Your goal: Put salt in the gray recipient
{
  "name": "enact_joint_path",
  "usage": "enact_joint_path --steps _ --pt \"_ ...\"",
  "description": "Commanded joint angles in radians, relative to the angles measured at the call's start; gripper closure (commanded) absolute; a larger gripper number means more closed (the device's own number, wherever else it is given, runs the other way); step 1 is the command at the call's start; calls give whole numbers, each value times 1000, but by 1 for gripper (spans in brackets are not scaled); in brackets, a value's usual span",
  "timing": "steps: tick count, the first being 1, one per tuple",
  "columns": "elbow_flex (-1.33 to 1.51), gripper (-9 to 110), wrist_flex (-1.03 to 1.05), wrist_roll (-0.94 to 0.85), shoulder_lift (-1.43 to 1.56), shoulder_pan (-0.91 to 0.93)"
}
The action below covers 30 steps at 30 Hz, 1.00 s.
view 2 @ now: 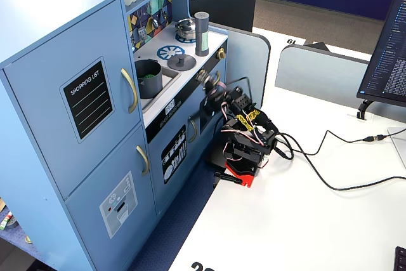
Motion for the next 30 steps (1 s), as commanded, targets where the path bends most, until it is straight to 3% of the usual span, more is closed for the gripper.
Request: enact_joint_path --steps 1,11,30 --pt "146 96 -101 58 17 -152" --pt "377 101 -121 66 138 -249" --pt "382 101 74 72 138 -241"
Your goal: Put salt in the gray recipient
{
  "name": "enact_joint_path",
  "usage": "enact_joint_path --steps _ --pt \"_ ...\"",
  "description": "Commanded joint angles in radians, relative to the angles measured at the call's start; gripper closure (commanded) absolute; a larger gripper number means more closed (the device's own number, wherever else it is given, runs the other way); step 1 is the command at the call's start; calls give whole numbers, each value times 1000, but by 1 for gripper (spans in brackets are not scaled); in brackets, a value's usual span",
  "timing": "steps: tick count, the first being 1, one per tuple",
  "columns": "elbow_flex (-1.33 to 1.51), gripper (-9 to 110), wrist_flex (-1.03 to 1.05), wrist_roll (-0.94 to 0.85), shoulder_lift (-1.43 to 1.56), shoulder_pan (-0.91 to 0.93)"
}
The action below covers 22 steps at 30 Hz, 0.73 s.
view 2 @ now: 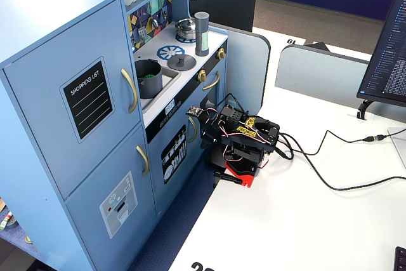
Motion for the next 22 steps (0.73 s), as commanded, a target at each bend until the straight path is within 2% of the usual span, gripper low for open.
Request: enact_joint_path --steps 1,7,22 --pt "-5 101 11 -26 6 17" --pt "-5 101 20 -84 6 23" --pt "-5 101 20 -84 6 25"
